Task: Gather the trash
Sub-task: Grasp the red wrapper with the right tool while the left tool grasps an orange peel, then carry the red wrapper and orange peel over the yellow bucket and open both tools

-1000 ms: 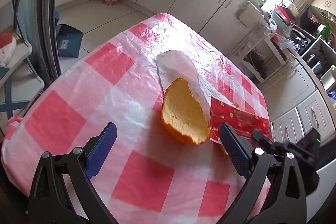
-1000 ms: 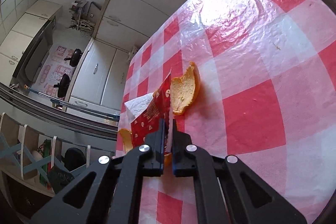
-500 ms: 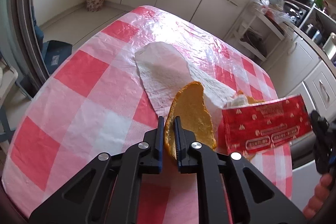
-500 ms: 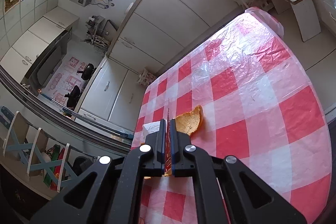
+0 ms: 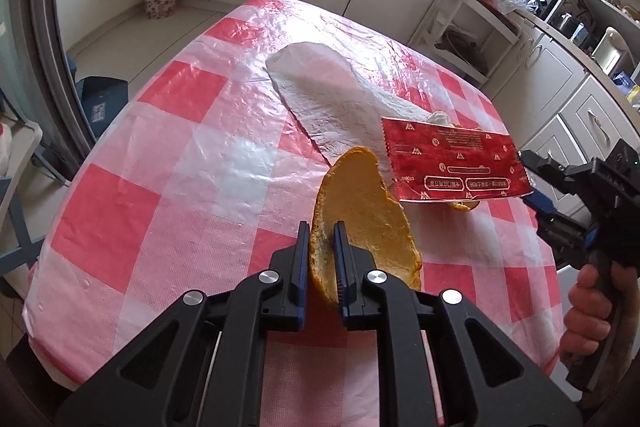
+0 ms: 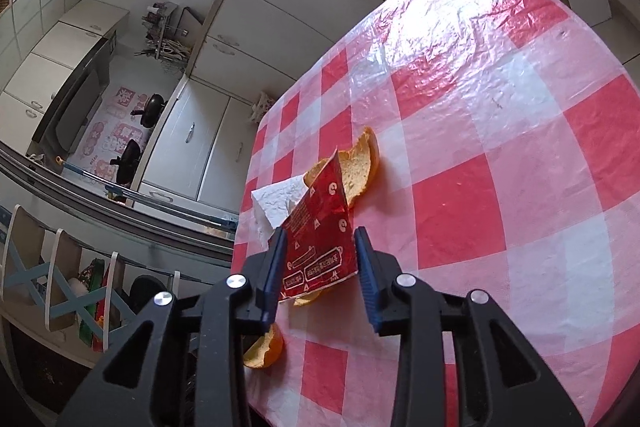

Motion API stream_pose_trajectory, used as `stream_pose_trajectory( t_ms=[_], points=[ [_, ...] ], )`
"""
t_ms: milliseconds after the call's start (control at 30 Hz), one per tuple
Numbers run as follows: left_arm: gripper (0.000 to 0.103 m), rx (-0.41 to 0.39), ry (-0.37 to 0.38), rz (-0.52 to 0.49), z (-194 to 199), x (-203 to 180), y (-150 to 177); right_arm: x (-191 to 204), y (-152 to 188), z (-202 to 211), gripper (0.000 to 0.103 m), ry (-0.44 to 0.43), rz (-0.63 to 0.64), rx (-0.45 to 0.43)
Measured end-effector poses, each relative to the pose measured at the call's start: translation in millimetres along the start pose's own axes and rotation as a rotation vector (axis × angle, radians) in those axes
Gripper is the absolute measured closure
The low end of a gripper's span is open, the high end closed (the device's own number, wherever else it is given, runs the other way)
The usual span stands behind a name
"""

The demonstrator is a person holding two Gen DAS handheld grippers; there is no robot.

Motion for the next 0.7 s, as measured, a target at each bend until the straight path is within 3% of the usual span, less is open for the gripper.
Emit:
stream_pose_trajectory(
  t_ms=[33,100,167,467,700],
  points=[
    [0.092,-0.001,0.0,-0.001,0,0,0,1,0,-1,0.069,0.004,0.008,-0.006],
    [0.092,-0.004,0.001,-0.004,0,0,0,3,1,-2,0.093,0.005,0.03,-0.013],
    [0.093,-0.005,-0.006,-0.021,-2,-1,-2,6,1,-2,0.1,0.011,0.053,-0.025],
    [0.097,-0.047,0.029,-0.016,36,-2,1,56,5,38,0.102,-0.023,0.212,-0.143],
    [0.097,-0.07,0.044,-0.049,82,-4,30,79,42,92,0.102,-0.059,0.282,-0.217]
  ],
)
Point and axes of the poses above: each gripper's, at about its wrist camera, not at the fingertips, and z roughly against the way its jaws point, x to its left, y to its underside, the point moved 5 cm from there along -z, roughly the way its jaws point, and after that the axes turned 4 degrees about -z, right-handed, at the moved point
